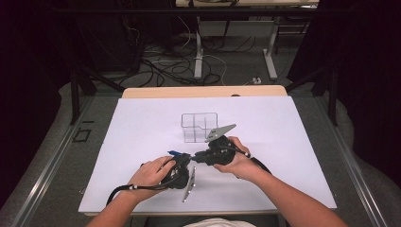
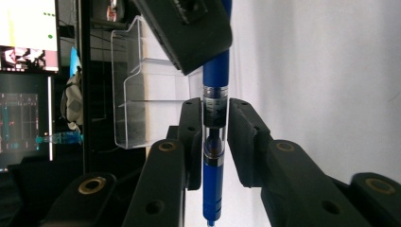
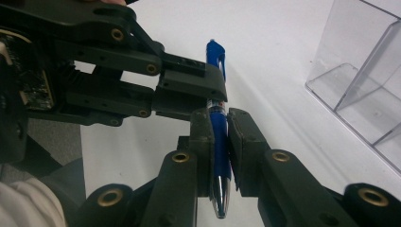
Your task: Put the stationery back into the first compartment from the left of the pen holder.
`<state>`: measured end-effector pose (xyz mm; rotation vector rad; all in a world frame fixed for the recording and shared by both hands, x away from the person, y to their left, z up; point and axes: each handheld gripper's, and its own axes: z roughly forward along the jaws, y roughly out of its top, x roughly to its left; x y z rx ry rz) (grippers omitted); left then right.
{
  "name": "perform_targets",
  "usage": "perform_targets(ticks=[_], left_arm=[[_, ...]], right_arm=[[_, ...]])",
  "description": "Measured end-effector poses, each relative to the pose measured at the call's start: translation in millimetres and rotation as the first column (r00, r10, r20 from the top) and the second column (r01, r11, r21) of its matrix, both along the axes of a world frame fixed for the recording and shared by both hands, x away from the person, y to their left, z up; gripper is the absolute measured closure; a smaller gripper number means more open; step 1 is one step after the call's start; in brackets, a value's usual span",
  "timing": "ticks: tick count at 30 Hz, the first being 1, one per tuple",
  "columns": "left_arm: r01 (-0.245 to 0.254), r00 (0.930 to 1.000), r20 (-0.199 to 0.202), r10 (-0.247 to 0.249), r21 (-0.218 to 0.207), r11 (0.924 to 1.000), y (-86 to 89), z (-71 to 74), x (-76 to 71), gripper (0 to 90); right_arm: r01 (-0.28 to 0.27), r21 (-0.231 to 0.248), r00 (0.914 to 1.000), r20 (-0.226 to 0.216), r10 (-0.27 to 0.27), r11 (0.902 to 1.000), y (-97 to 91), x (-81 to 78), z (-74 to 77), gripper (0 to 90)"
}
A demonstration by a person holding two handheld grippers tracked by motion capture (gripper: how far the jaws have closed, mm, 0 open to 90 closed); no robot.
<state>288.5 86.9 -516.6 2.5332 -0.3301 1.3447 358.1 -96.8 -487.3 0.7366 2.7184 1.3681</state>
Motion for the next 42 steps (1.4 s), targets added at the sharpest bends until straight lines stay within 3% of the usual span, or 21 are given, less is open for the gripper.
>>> perform_targets(ticks=[13, 16, 21, 22, 24, 25, 30, 39, 42], left_arm=[[-0.015, 0.9997, 0.02, 0.015, 0.007, 0.9999, -0.1, 0.8, -0.7, 78.9], [-0.023, 0.9996, 0.014, 0.023, -0.008, 0.9997, 0.4, 1.0, -0.8, 79.0], [-0.017, 0.9998, 0.01, 0.017, 0.002, 0.9999, 0.9, 2.5, 0.1, 79.0], [-0.023, 0.9997, 0.008, 0.023, -0.015, 0.9996, 1.2, 1.7, -0.1, 79.0], [-0.021, 0.9998, 0.006, 0.02, 0.005, 0.9998, 1.2, 2.7, 0.5, 79.0], [-0.031, 0.9995, 0.002, 0.031, -0.013, 0.9994, 1.8, 1.9, 0.4, 79.0], [-0.043, 0.9991, 0.0, 0.043, -0.02, 0.9989, 4.2, 1.7, 2.6, 79.0], [-0.07, 0.9975, -0.008, 0.07, -0.03, 0.9971, 7.0, 2.4, 6.2, 79.0], [-0.088, 0.9958, -0.03, 0.087, -0.055, 0.9946, 9.1, 4.1, 8.0, 79.0]], right_arm=[[0.009, 0.01, 0.9999, 0.006, -0.01, 0.9999, 2.3, -0.4, -1.2, 80.9], [0.006, 0.013, 0.9999, 0.011, -0.006, 0.9999, 2.2, -0.1, -0.7, 80.7], [0.004, 0.023, 0.9995, 0.03, -0.004, 0.9997, 2.6, -0.6, -1.2, 79.7], [0.002, 0.022, 0.9994, 0.034, -0.003, 0.9998, 2.4, -0.7, -1.3, 78.3], [0.005, 0.017, 0.9987, 0.051, -0.006, 0.9998, 1.9, -0.8, -1.9, 71.8], [-0.001, 0.012, 0.9986, 0.053, 0.001, 0.9999, 1.1, -0.3, -2.4, 70.3], [-0.003, -0.01, 0.9982, 0.061, 0.003, 1.0, -5.8, -0.3, -5.2, 62.3], [-0.009, -0.03, 0.996, 0.089, 0.011, 0.9995, -17.8, -2.6, -10.5, 51.5], [-0.004, -0.032, 0.9943, 0.106, 0.008, 0.9995, -21.8, -3.7, -14.6, 45.8]])
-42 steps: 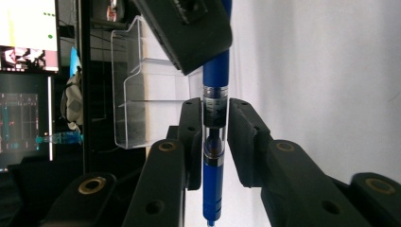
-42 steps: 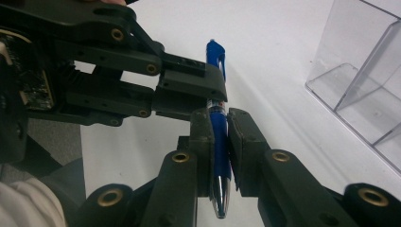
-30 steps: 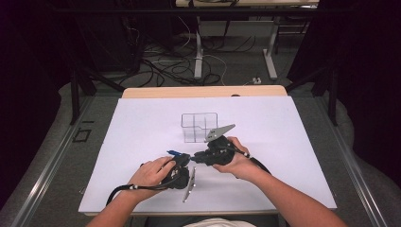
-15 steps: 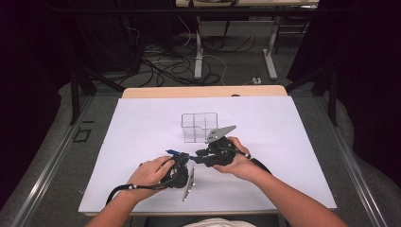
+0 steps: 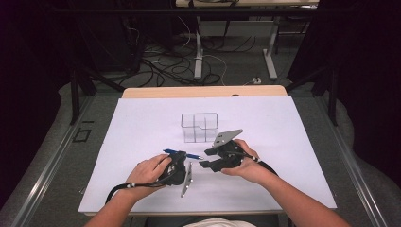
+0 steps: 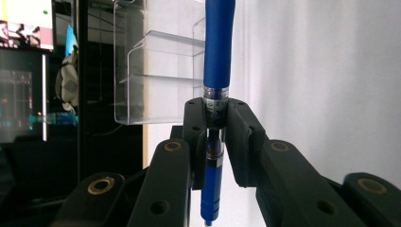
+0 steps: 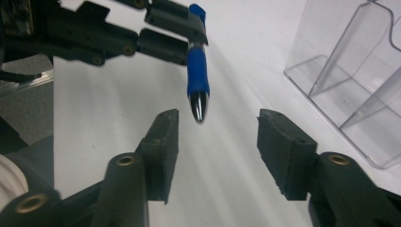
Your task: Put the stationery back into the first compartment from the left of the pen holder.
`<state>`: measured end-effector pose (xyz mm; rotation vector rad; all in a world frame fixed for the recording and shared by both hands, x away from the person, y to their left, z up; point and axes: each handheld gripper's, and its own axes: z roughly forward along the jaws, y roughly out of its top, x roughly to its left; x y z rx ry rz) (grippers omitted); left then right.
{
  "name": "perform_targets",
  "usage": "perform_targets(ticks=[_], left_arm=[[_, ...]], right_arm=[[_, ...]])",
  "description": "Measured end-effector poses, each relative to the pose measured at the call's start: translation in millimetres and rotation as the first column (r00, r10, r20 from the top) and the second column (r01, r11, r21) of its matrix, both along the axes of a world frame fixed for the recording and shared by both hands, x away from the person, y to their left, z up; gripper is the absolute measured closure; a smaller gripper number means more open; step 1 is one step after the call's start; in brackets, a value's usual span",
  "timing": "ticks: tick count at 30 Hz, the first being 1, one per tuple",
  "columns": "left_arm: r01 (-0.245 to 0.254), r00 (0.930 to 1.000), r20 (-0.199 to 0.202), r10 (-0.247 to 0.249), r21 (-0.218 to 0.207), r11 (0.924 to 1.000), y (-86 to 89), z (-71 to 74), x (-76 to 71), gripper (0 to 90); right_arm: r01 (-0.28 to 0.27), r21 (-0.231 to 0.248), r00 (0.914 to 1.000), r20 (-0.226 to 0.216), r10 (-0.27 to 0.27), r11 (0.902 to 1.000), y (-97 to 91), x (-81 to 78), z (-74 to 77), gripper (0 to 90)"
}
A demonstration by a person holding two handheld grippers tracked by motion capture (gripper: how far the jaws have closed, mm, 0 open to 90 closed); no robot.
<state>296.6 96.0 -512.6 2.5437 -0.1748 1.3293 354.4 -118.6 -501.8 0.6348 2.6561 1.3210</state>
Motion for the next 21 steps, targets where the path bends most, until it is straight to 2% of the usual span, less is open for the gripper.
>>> perform_targets(ticks=[4, 7, 8, 11, 12, 13, 14, 15, 17, 19, 21], left_arm=[[-0.027, 0.9993, -0.026, 0.026, -0.054, 0.9982, 3.1, 3.9, 3.7, 79.0], [-0.054, 0.9977, -0.045, 0.05, -0.097, 0.9938, 5.3, 7.9, 6.6, 79.0], [-0.062, 0.9969, -0.056, 0.056, -0.117, 0.9912, 6.0, 9.4, 7.6, 79.0], [-0.084, 0.9924, -0.104, 0.065, -0.181, 0.98, 8.1, 14.8, 11.5, 79.0], [-0.093, 0.9905, -0.12, 0.067, -0.226, 0.9695, 8.7, 15.7, 12.8, 79.0], [-0.101, 0.9877, -0.141, 0.068, -0.241, 0.9652, 9.9, 18.7, 14.5, 79.0], [-0.107, 0.985, -0.159, 0.066, -0.264, 0.9584, 11.0, 21.0, 16.1, 79.0], [-0.114, 0.982, -0.177, 0.065, -0.286, 0.9514, 11.8, 22.9, 17.5, 79.0], [-0.136, 0.9764, -0.205, 0.068, -0.338, 0.9312, 13.4, 26.5, 20.7, 79.0], [-0.157, 0.9687, -0.239, 0.069, -0.373, 0.9143, 15.9, 30.4, 24.0, 79.0], [-0.183, 0.9604, -0.27, 0.07, -0.419, 0.8893, 18.3, 33.3, 28.1, 78.9]], right_arm=[[-0.007, 0.001, 0.9999, -0.008, 0.007, 1.0, -7.8, 0.3, -4.1, 38.0], [0.018, 0.002, 0.9996, 0.02, -0.018, 0.9998, -13.2, -0.2, -5.0, 35.0], [0.031, 0.007, 0.9989, 0.035, -0.031, 0.9995, -15.1, -0.3, -5.2, 34.5], [0.063, 0.009, 0.9978, 0.023, -0.063, 0.998, -21.7, 0.4, -5.0, 30.2], [0.085, 0.02, 0.9962, 0.016, -0.085, 0.9962, -23.4, 0.0, -5.7, 28.4], [0.092, 0.029, 0.9957, 0.004, -0.092, 0.9953, -25.6, 0.5, -6.4, 26.0], [0.108, 0.03, 0.9941, -0.015, -0.107, 0.9937, -28.1, 0.6, -7.0, 23.3], [0.122, 0.046, 0.9925, -0.017, -0.121, 0.9915, -29.7, 1.2, -8.7, 21.4], [0.137, 0.027, 0.9905, -0.016, -0.137, 0.9902, -35.1, 1.5, -8.9, 17.5], [0.165, 0.021, 0.9862, -0.017, -0.165, 0.986, -40.6, 2.6, -9.9, 15.6], [0.19, 0.019, 0.9817, -0.006, -0.19, 0.9816, -46.1, 3.5, -10.6, 14.7]])
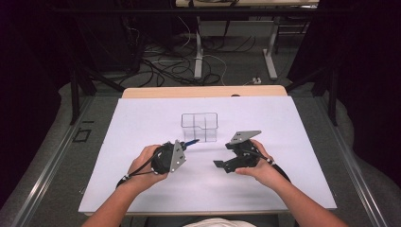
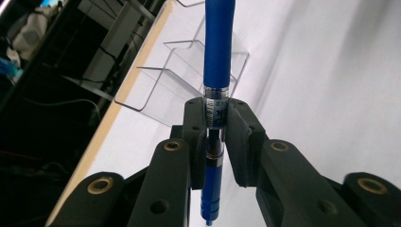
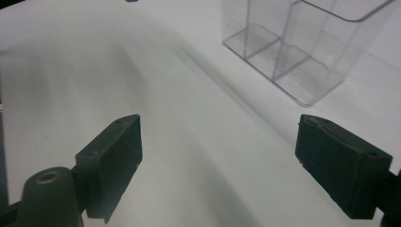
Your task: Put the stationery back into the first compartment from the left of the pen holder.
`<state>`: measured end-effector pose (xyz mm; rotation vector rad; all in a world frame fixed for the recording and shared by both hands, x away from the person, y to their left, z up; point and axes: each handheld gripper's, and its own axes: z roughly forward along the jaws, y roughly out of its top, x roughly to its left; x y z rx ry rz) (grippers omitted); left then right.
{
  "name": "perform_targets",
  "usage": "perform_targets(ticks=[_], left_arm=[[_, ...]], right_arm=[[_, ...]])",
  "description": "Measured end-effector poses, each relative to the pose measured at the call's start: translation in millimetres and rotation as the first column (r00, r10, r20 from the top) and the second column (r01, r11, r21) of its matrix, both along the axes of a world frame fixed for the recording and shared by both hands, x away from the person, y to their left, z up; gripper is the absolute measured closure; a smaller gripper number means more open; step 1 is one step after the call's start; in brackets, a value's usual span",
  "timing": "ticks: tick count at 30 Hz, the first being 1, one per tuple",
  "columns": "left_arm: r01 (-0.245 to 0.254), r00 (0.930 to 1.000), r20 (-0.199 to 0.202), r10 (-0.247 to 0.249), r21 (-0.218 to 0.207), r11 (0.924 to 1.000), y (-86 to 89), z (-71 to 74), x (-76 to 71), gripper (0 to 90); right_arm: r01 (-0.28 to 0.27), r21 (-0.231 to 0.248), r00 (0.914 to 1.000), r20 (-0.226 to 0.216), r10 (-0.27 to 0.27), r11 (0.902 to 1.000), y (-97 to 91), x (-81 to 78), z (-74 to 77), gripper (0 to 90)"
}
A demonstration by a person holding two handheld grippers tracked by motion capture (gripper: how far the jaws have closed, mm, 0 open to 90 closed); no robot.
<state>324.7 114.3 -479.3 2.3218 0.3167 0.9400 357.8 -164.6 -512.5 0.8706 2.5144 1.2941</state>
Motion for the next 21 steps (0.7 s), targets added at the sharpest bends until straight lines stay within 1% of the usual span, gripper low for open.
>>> perform_targets(ticks=[1, 3, 4, 5, 7, 8, 9, 10, 11, 12, 14, 15, 16, 17, 19, 20, 21], left_arm=[[-0.01, 0.9997, -0.024, 0.009, -0.036, 0.9993, 1.6, 1.4, 2.1, 78.9], [-0.022, 0.9979, -0.063, 0.016, -0.108, 0.9939, 5.5, 5.0, 7.3, 79.0], [-0.034, 0.9962, -0.084, 0.021, -0.15, 0.9881, 7.3, 6.6, 9.7, 79.0], [-0.046, 0.9941, -0.105, 0.026, -0.189, 0.981, 9.4, 8.5, 12.3, 79.0], [-0.073, 0.9884, -0.148, 0.034, -0.265, 0.9616, 13.5, 12.1, 17.6, 79.0], [-0.088, 0.9855, -0.165, 0.039, -0.304, 0.9485, 15.4, 13.6, 20.1, 79.0], [-0.102, 0.9825, -0.181, 0.043, -0.331, 0.9382, 18.1, 15.7, 22.7, 79.0], [-0.114, 0.9806, -0.191, 0.047, -0.361, 0.9257, 20.5, 17.5, 25.3, 79.0], [-0.128, 0.9775, -0.205, 0.049, -0.391, 0.9115, 22.8, 19.2, 27.8, 79.0], [-0.142, 0.9757, -0.212, 0.055, -0.421, 0.8957, 25.0, 20.4, 30.3, 79.0], [-0.176, 0.9674, -0.246, 0.061, -0.478, 0.8604, 29.4, 22.7, 34.9, 79.0], [-0.19, 0.964, -0.258, 0.064, -0.503, 0.843, 31.6, 23.6, 37.2, 79.0], [-0.202, 0.9597, -0.275, 0.06, -0.522, 0.8285, 34.2, 25.0, 39.6, 79.0], [-0.218, 0.9564, -0.285, 0.066, -0.543, 0.811, 36.1, 25.8, 41.9, 79.0], [-0.237, 0.9524, -0.297, 0.071, -0.573, 0.7843, 40.4, 27.5, 46.9, 79.1], [-0.248, 0.9495, -0.305, 0.072, -0.589, 0.7691, 42.1, 28.3, 49.2, 79.1], [-0.258, 0.9471, -0.312, 0.074, -0.604, 0.7544, 43.6, 29.0, 51.4, 79.1]], right_arm=[[0.011, -0.001, 0.9999, 0.004, -0.011, 0.9999, -3.0, 0.2, -0.2, 14.0], [0.041, 0.003, 0.9991, 0.009, -0.041, 0.9991, -8.1, 0.6, -1.9, 9.9], [0.054, -0.006, 0.9986, 0.002, -0.054, 0.9985, -11.2, 0.9, -2.1, 7.6], [0.066, -0.006, 0.9978, 0.009, -0.066, 0.9978, -13.9, 1.5, -3.3, 5.5], [0.09, -0.015, 0.9959, 0.006, -0.09, 0.9958, -19.9, 2.7, -4.5, 2.2], [0.102, -0.016, 0.9948, 0.006, -0.102, 0.9947, -22.7, 3.3, -4.9, 1.4], [0.113, -0.011, 0.9936, 0.008, -0.113, 0.9935, -25.0, 4.1, -5.9, 0.9], [0.126, -0.008, 0.9919, 0.015, -0.126, 0.992, -27.2, 4.7, -6.7, 0.1], [0.136, 0.0, 0.9905, 0.022, -0.136, 0.9907, -29.3, 5.7, -7.9, 0.0], [0.144, -0.002, 0.9893, 0.02, -0.144, 0.9895, -31.4, 6.0, -8.4, 0.0], [0.164, 0.005, 0.9861, 0.022, -0.164, 0.9864, -34.6, 6.7, -9.8, 0.0], [0.174, 0.001, 0.9845, 0.022, -0.174, 0.9847, -36.2, 6.9, -10.1, 0.0], [0.179, -0.008, 0.9836, 0.024, -0.179, 0.9838, -37.8, 7.3, -10.9, 0.0], [0.189, -0.009, 0.9816, 0.025, -0.189, 0.9819, -38.8, 7.6, -11.9, 0.0], [0.206, 0.005, 0.9783, 0.016, -0.206, 0.9785, -41.2, 7.9, -12.5, 0.0], [0.211, 0.015, 0.9774, 0.005, -0.211, 0.9773, -42.1, 8.2, -12.8, 0.0], [0.208, 0.016, 0.9782, -0.002, -0.208, 0.9781, -43.3, 8.5, -12.9, 0.0]])
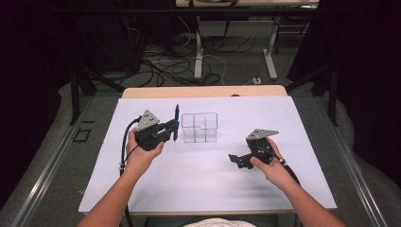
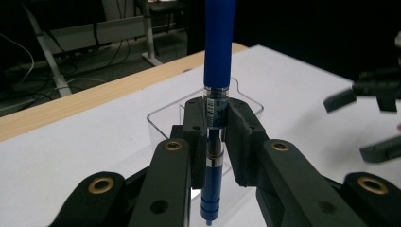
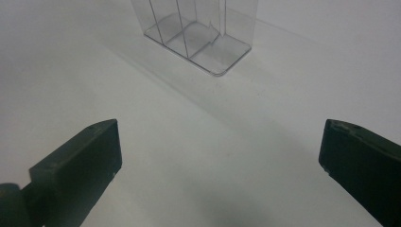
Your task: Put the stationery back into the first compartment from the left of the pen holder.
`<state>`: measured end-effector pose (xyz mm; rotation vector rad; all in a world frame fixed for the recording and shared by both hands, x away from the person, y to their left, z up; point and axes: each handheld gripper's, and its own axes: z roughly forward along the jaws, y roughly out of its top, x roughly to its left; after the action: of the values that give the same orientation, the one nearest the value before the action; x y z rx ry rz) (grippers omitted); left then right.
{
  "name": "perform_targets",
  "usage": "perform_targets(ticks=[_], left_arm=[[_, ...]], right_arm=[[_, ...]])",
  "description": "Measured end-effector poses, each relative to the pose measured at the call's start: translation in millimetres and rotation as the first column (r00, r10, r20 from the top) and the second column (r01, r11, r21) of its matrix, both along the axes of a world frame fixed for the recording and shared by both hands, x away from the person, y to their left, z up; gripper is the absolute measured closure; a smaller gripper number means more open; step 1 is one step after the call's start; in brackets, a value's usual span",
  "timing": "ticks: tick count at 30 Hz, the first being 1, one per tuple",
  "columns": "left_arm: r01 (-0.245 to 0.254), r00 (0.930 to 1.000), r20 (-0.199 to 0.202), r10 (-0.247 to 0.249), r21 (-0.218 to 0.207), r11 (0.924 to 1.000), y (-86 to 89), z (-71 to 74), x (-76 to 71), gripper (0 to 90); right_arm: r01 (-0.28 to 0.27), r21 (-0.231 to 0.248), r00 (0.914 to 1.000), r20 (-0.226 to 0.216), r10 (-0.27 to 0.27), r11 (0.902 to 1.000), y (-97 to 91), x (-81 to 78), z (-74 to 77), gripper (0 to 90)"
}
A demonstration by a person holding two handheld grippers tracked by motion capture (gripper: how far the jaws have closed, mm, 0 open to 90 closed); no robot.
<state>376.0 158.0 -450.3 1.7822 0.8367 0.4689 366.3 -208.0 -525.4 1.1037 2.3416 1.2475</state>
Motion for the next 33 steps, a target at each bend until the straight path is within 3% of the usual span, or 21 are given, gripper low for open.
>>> perform_targets(ticks=[5, 10, 14, 26, 33], left_arm=[[-0.029, 0.9991, -0.035, 0.026, -0.108, 0.9937, 3.9, 3.3, 10.8, 79.1], [-0.054, 0.9981, -0.039, 0.049, -0.146, 0.9878, 0.5, 6.5, 20.1, 79.1], [-0.066, 0.9977, -0.026, 0.063, -0.162, 0.9846, -4.9, 7.4, 26.8, 79.1], [-0.109, 0.9938, -0.038, 0.104, -0.169, 0.9795, -17.4, -1.2, 46.2, 79.2], [-0.119, 0.9927, -0.037, 0.115, -0.155, 0.9807, -24.6, -7.7, 53.3, 79.2]], right_arm=[[0.03, 0.003, 0.9995, 0.0, -0.03, 0.9995, -2.7, 1.7, -2.7, 0.0], [0.055, -0.014, 0.9985, 0.002, -0.055, 0.9984, -6.9, 2.5, -1.2, 0.0], [0.067, -0.017, 0.9977, 0.016, -0.067, 0.9976, -8.9, 2.9, -0.8, 0.0], [0.073, -0.011, 0.9973, 0.011, -0.073, 0.9972, -9.6, 3.9, -1.9, 0.0], [0.07, -0.015, 0.9976, 0.002, -0.07, 0.9974, -9.0, 3.3, -2.3, 0.0]])
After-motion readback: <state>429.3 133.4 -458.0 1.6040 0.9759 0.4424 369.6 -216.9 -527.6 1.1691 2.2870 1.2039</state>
